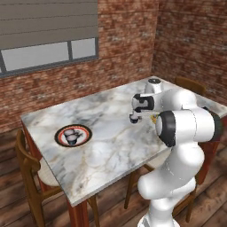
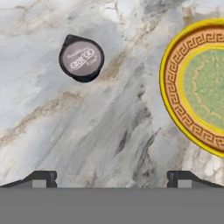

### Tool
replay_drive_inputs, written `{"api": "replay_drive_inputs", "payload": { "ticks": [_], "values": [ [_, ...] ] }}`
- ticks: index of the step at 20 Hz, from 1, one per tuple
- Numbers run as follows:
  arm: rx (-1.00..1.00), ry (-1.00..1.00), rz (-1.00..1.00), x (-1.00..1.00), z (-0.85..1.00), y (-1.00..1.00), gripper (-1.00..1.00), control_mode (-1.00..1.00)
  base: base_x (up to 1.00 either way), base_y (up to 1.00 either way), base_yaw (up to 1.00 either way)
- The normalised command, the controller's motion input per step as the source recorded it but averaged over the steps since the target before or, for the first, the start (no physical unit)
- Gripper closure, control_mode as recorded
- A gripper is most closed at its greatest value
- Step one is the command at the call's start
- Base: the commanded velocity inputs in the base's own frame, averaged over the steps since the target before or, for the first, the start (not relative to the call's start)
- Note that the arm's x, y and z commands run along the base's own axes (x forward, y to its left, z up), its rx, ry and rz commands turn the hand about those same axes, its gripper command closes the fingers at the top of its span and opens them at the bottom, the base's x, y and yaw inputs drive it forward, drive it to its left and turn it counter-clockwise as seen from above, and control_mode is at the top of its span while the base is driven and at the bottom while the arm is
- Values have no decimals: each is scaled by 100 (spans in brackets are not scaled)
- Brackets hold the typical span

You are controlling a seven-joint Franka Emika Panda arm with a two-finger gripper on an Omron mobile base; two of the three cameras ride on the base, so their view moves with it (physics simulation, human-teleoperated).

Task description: Place two yogurt containers on each plate.

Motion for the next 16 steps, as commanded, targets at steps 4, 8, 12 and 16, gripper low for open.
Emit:
{"api": "replay_drive_inputs", "payload": {
  "ticks": [4, 8, 12, 16],
  "values": [
    [6, -11, 0, 78, -2, -1, -100, -100, 0, 0, 0],
    [11, -10, 0, 61, -16, 1, -100, -100, 0, 0, 0],
    [1, -4, 0, 45, -17, 8, -100, -100, 0, 0, 0],
    [0, 5, 0, 1, -4, 7, -100, -100, 0, 0, 0]
  ]
}}
